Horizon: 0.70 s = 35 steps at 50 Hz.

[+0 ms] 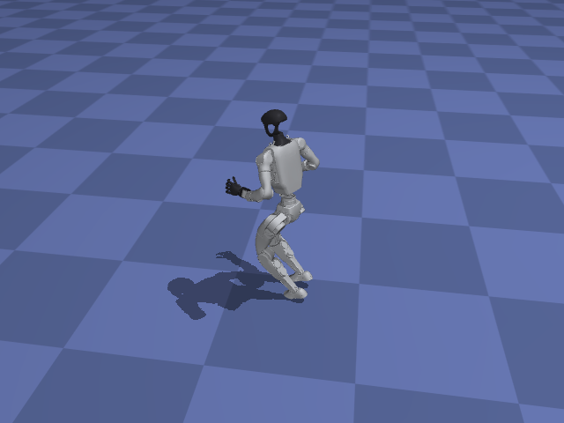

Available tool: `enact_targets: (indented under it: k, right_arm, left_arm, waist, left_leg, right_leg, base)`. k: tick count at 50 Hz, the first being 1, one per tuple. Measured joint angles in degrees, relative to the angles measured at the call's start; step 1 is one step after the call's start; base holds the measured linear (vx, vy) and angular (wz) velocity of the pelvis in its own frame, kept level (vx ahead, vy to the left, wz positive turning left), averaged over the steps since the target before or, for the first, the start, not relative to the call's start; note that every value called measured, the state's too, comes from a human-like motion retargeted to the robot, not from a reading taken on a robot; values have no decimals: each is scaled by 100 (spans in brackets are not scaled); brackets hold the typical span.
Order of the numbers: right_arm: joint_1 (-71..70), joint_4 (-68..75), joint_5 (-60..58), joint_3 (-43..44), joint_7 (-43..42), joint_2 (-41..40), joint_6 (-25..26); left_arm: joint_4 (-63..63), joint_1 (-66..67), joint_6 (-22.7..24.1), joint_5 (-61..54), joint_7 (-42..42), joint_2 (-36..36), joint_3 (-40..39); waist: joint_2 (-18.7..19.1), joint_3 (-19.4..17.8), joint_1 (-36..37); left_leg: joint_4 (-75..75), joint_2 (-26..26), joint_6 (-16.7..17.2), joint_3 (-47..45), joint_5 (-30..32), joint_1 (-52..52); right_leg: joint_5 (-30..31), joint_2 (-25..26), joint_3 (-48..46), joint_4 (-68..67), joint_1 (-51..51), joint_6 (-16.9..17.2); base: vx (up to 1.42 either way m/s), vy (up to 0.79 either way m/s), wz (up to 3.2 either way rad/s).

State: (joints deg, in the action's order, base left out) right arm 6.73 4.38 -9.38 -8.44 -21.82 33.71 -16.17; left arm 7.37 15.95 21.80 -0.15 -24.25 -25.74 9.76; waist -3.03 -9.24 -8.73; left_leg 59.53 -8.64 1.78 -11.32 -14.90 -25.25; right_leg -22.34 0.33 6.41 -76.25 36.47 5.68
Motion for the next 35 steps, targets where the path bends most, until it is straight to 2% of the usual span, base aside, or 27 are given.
enact_targets:
  k: [3,5,10,12,15,20,27,30,35]
  right_arm:
    - [89,-735,114,69,172,217,-42]
    - [174,-1061,212,99,273,277,-34]
    - [319,-1251,509,-171,389,184,-58]
    - [314,-1223,514,-303,386,159,-70]
    - [275,-1172,446,-432,343,172,-95]
    - [180,-1085,310,-511,120,77,-51]
    - [203,-616,393,-600,-83,-255,76]
    - [274,-523,408,-606,-161,-314,88]
    - [323,-497,266,-568,-356,-274,85]
  left_arm:
    - [204,237,16,51,68,-280,-53]
    - [244,386,-1,93,95,-338,-63]
    - [18,751,-74,58,205,-159,-6]
    - [-87,828,-105,57,191,-83,11]
    - [-171,883,-208,27,117,-4,30]
    - [-166,901,-270,137,-57,125,23]
    - [-295,648,-362,-118,-41,272,150]
    - [-162,528,-373,-227,-55,182,226]
    - [147,229,-255,-121,-219,-195,246]
  waist:
    - [-127,-67,195]
    - [-206,-93,355]
    - [-489,100,551]
    - [-550,135,605]
    - [-565,106,710]
    - [-502,-76,816]
    - [-312,-207,655]
    - [-255,-251,558]
    - [-335,-430,406]
  left_leg:
    - [189,147,-189,-14,-716,133]
    - [61,181,-184,-5,-791,292]
    - [-614,273,149,-186,753,484]
    - [-614,276,176,-210,894,426]
    - [-302,309,43,-174,589,349]
    - [418,424,-250,-77,-204,440]
    - [1094,742,-293,-83,-312,587]
    - [1195,815,-339,-73,-593,668]
    - [1062,751,-492,-135,-1413,847]
  right_leg:
    - [-544,-29,-123,26,-200,-140]
    - [-668,-37,-180,216,-389,-196]
    - [632,-270,-307,853,-666,120]
    - [921,-294,-334,874,-644,235]
    - [1053,-252,-371,716,-644,293]
    - [805,-76,-374,334,-743,200]
    - [1008,190,-477,148,-542,196]
    - [849,292,-468,149,-394,181]
    - [338,233,-440,-72,-266,50]
  base:
    - [1,0,-24]
    - [4,-1,-19]
    - [2,-2,6]
    - [0,-1,10]
    - [0,0,0]
    - [-2,0,-2]
    - [-10,1,-10]
    - [-14,1,-12]
    - [-15,0,-2]
